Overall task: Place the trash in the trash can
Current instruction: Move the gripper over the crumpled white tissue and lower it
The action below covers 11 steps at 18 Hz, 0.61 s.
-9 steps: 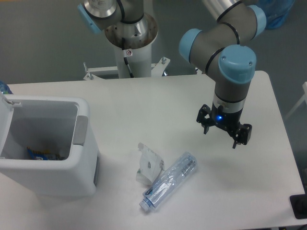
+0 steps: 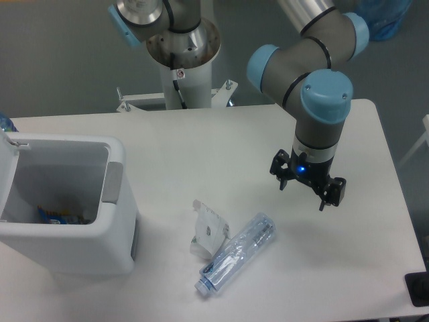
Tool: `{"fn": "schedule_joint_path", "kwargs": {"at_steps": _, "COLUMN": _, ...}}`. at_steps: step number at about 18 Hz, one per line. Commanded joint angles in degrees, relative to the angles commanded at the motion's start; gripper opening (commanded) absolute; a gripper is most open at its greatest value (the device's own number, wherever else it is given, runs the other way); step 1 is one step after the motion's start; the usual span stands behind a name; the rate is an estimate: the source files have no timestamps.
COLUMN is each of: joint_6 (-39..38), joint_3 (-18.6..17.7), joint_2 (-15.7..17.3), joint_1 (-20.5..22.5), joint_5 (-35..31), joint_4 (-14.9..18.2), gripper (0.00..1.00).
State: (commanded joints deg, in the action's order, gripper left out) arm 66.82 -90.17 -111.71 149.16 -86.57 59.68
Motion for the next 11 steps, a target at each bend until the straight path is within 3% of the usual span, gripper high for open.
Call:
{"fn": "schedule_joint_path", "kwargs": {"at_steps": 7, "joint_6": -22.0, "joint_3": -3.4, "joint_2": 0.1, "joint_1": -7.9, "joint_5": 0.0, "joint_4": -1.3, "gripper": 1.00}}
{"fn": "schedule_joint_path", "kwargs": {"at_steps": 11, "joint_6": -25.0, "joint_3": -6.0, "joint_2": -0.3, "joint_1": -10.6, "joint_5": -0.1, "joint_4": -3.5, "gripper": 1.00}}
